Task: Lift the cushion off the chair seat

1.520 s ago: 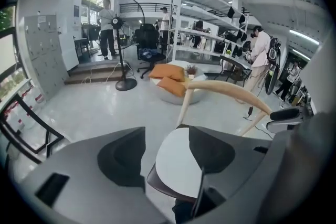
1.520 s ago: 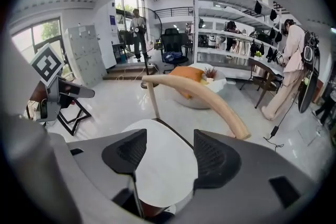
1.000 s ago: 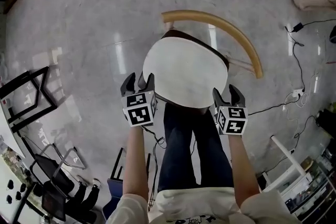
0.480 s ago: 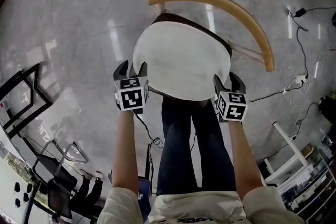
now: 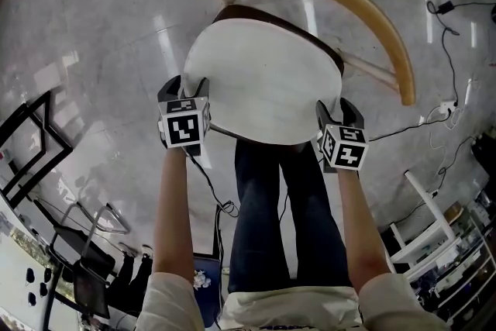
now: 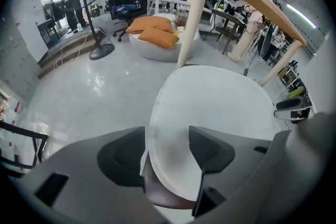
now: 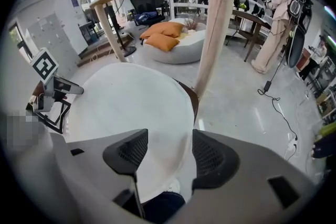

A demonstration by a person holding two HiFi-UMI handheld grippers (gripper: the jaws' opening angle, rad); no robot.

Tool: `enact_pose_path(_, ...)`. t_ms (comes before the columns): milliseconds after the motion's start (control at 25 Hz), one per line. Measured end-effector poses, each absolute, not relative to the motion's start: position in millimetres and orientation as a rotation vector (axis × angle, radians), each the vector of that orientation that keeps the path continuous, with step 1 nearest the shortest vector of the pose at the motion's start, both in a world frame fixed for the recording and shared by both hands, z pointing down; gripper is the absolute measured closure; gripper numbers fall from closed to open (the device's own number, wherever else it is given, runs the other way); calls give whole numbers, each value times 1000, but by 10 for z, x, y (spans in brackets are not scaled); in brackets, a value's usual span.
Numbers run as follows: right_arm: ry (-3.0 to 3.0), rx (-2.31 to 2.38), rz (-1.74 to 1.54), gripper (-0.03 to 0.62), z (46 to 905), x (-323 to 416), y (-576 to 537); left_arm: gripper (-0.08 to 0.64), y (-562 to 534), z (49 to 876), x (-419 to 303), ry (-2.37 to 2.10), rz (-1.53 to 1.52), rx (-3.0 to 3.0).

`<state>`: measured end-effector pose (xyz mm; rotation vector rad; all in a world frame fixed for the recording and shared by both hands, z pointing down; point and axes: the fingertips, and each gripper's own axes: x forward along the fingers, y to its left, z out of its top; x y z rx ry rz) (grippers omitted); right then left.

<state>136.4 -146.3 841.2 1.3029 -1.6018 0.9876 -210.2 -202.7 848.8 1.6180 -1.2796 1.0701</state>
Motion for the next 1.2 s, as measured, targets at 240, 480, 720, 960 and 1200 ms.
enact_pose_path(240,-1595,1289,1035,307,8565,1418,-1450,293,-2023,8585,-2055,-1262,1029,1622)
enact_pose_path(480,-1619,1280,1105,311,8617,1401,-1451,302,-2024,8670,-2059,-1235,933,1623)
enact_pose_path(720,-1657,1236,1175,351,8636,1359,-1453,335,-2018,8692,-2024,-1177,938,1595)
enact_pose_path(960,-1667,1261,1160,421,8558,1370,-1447,421,-2005,8627,-1947,-1213,1011,1619)
enact_pose_path(1200,-1701,1293,1179,500,8293,1392,-1448,499,-2001,8457,-1908,-1229,1074,1649)
